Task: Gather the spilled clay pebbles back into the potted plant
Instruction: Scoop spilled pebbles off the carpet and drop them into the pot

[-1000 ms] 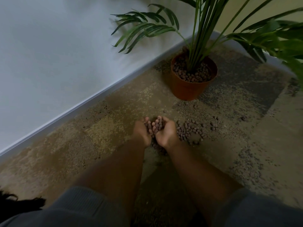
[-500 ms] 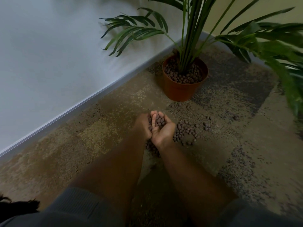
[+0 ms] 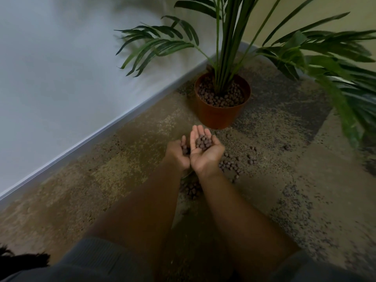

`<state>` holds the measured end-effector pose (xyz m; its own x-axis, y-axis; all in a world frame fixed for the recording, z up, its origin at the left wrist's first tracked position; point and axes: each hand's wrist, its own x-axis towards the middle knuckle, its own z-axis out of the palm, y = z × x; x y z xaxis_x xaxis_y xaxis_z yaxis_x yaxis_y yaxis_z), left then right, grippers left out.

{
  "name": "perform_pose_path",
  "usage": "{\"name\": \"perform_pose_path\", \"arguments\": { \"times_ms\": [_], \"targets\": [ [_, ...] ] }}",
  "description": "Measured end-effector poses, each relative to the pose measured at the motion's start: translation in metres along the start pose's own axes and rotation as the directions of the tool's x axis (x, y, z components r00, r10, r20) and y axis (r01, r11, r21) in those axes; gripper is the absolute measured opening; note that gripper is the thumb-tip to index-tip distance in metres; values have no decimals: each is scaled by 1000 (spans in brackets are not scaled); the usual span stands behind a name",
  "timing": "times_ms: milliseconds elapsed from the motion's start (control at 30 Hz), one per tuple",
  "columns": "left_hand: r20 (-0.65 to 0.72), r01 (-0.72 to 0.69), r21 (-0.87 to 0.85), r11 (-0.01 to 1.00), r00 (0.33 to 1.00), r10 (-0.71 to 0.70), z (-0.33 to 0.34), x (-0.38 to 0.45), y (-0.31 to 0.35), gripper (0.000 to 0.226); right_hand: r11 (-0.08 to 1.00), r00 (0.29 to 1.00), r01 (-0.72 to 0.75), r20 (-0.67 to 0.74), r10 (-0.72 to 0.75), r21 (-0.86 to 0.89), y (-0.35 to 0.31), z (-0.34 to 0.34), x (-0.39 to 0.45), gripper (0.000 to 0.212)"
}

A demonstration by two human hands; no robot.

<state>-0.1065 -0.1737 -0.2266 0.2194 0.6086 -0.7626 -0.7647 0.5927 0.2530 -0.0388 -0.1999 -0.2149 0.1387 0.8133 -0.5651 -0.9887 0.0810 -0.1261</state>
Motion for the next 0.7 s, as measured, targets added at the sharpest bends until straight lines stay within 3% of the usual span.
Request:
{"name": "perform_pose_path", "arguments": {
  "times_ms": [167, 367, 567, 700],
  "targets": [
    [8, -114, -153, 982, 993, 117, 36, -2, 10, 42, 991, 996, 68, -55, -74, -111, -14, 24, 1, 43],
    [174, -194, -25, 981, 965, 195, 103, -15, 17, 46, 982, 982, 175, -55, -179, -70, -36, 71, 4, 31],
    [229, -209, 62, 976, 955, 190, 149, -6, 25, 43, 970, 975, 206, -59, -215, -132, -58, 114, 16, 35],
    [286, -210, 115, 971, 943, 170, 164, 4, 29, 33, 976, 986, 159, 66, -150, -150, -71, 131, 26, 52]
  ]
}}
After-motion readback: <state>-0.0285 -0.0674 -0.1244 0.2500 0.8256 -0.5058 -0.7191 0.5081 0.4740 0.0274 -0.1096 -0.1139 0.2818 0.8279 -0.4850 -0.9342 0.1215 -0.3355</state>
